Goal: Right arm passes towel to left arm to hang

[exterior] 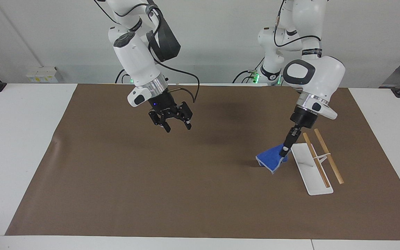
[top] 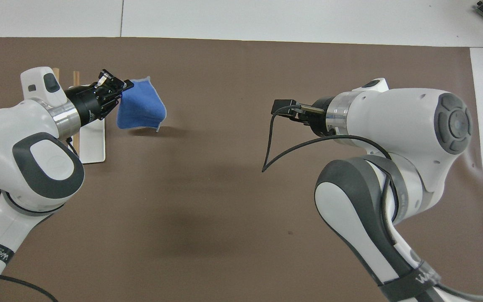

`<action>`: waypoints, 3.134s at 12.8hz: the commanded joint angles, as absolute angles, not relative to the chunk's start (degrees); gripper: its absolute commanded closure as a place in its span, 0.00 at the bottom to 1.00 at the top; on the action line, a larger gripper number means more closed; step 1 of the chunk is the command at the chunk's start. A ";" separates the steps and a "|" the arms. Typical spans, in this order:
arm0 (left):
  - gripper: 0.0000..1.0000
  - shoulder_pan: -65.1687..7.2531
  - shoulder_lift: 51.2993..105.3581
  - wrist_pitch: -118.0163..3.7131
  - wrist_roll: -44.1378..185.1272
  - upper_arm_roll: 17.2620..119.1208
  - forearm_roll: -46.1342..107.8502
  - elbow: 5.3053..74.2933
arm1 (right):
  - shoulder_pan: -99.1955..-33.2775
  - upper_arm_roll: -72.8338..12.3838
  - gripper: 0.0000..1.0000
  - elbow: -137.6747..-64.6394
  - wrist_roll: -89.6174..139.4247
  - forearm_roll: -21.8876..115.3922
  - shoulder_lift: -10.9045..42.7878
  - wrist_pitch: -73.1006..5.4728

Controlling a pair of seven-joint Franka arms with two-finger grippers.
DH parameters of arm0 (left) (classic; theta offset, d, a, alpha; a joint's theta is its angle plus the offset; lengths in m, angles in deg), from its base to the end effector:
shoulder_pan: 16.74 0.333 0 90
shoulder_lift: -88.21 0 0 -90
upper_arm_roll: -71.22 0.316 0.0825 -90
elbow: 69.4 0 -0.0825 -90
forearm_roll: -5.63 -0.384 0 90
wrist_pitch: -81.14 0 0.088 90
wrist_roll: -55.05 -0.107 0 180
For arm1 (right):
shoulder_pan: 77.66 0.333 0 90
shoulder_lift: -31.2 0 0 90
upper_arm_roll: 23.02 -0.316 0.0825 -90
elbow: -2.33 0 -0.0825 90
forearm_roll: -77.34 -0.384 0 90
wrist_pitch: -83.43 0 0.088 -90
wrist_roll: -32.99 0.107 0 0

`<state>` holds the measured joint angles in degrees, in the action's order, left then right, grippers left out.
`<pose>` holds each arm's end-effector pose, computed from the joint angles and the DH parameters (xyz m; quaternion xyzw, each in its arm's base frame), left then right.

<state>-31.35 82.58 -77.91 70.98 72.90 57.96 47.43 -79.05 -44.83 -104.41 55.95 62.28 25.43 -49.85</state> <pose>0.5990 -0.1023 0.4552 0.8434 0.3632 0.2041 0.3393 0.5815 0.2134 0.5045 -0.9703 0.0965 -0.1207 0.1861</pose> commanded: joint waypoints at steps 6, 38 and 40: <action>1.00 -17.46 82.41 -77.15 62.79 72.45 58.46 47.32 | -83.37 -44.91 0.00 -102.26 55.75 74.52 27.06 -39.01; 0.12 -10.86 82.77 -84.71 60.68 72.80 57.40 58.49 | -76.25 -23.11 0.00 -99.97 43.01 76.02 35.06 -16.94; 0.12 -10.24 82.06 -80.34 60.68 72.89 57.31 55.07 | -76.43 -23.11 0.00 -99.80 43.27 76.02 35.06 -17.81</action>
<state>-11.03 83.09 -83.70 61.10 72.80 57.87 58.38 -75.87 -23.13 -99.33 44.14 76.30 34.59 -17.50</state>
